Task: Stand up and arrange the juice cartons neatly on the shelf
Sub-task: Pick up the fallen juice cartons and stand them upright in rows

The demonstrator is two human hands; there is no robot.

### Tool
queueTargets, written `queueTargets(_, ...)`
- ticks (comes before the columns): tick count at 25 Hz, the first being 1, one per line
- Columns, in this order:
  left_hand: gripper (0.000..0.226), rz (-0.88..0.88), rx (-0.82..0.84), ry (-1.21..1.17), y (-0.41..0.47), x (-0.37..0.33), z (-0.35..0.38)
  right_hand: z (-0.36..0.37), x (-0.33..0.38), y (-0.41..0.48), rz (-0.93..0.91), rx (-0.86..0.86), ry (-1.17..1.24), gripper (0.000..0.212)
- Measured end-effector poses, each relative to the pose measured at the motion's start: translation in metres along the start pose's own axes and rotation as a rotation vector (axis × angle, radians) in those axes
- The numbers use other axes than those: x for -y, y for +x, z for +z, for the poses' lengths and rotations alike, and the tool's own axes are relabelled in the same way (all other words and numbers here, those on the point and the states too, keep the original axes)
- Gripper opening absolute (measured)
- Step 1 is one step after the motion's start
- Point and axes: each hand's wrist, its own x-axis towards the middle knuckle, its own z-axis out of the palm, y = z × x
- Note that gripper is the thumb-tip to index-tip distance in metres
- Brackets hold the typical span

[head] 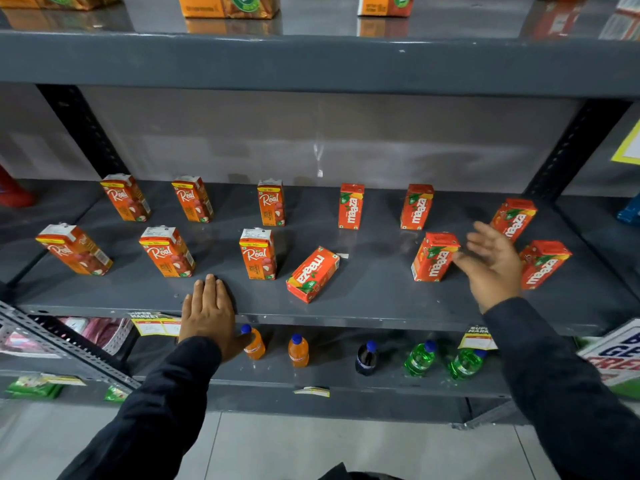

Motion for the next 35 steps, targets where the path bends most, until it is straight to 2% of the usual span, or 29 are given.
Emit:
queueTargets(1,0.124,-0.005,0.001,-0.004,0.0,0.0,0.0,0.011,0.003,-0.013,-0.042,-0.054,0.046,0.047)
queueTargets(2,0.123,-0.007,0.004,-0.007,0.0,-0.001,-0.001,0.025,0.005,-0.027,-0.052,-0.022,0.053,0.043)
queueTargets(4,0.122,-0.008,0.012,-0.007,0.0,-0.001,-0.002,0.061,0.004,-0.049,0.026,0.231,-0.047,0.035)
queueTargets(5,0.122,-0.005,0.016,-0.005,0.0,-0.001,-0.003,0.079,0.0,-0.053,0.079,0.368,-0.153,0.038)
queueTargets(6,0.121,-0.002,0.022,-0.005,0.0,-0.001,-0.004,0.095,-0.002,-0.053,0.121,0.459,-0.279,0.053)
queueTargets(8,0.121,-0.003,0.028,-0.012,0.0,-0.001,-0.004,0.121,-0.006,-0.047,0.145,0.521,-0.503,0.092)
queueTargets(11,0.122,-0.009,0.027,-0.03,0.0,-0.001,-0.004,0.15,-0.01,-0.046,0.029,0.597,-0.823,0.133)
queueTargets(13,0.122,-0.005,0.035,-0.041,0.0,0.0,-0.004,0.161,-0.013,-0.049,0.001,0.61,-0.935,0.142)
queueTargets(16,0.121,-0.009,0.032,-0.056,0.0,0.0,-0.004,0.171,-0.018,-0.057,-0.035,0.539,-0.971,0.138)
queueTargets(18,0.121,-0.005,0.028,-0.053,0.0,0.0,-0.004,0.171,-0.021,-0.059,-0.056,0.473,-0.868,0.131)
queueTargets(20,0.121,-0.007,0.026,-0.05,-0.001,0.0,-0.003,0.166,-0.023,-0.061,0.005,0.463,-0.635,0.124)
queueTargets(24,0.121,-0.003,0.02,-0.032,0.0,-0.001,-0.004,0.148,-0.03,-0.062,0.242,0.489,-0.01,0.12)
queueTargets(27,0.122,-0.004,0.02,-0.03,0.0,-0.001,-0.003,0.134,-0.028,-0.066,0.358,0.533,0.519,0.102)
queueTargets(29,0.121,-0.001,0.015,-0.027,-0.001,-0.001,-0.003,0.125,-0.025,-0.068,0.436,0.564,0.763,0.098)
queueTargets(32,0.121,0.003,0.009,-0.02,-0.001,-0.001,-0.003,0.116,-0.025,-0.061,0.499,0.581,0.895,0.093)
queueTargets(33,0.121,0.002,0.01,-0.016,-0.001,-0.001,-0.004,0.114,-0.025,-0.059,0.505,0.594,0.871,0.091)
queueTargets(35,0.121,0.0,0.014,-0.011,-0.003,-0.001,-0.005,0.114,-0.021,-0.06,0.477,0.606,0.751,0.104)
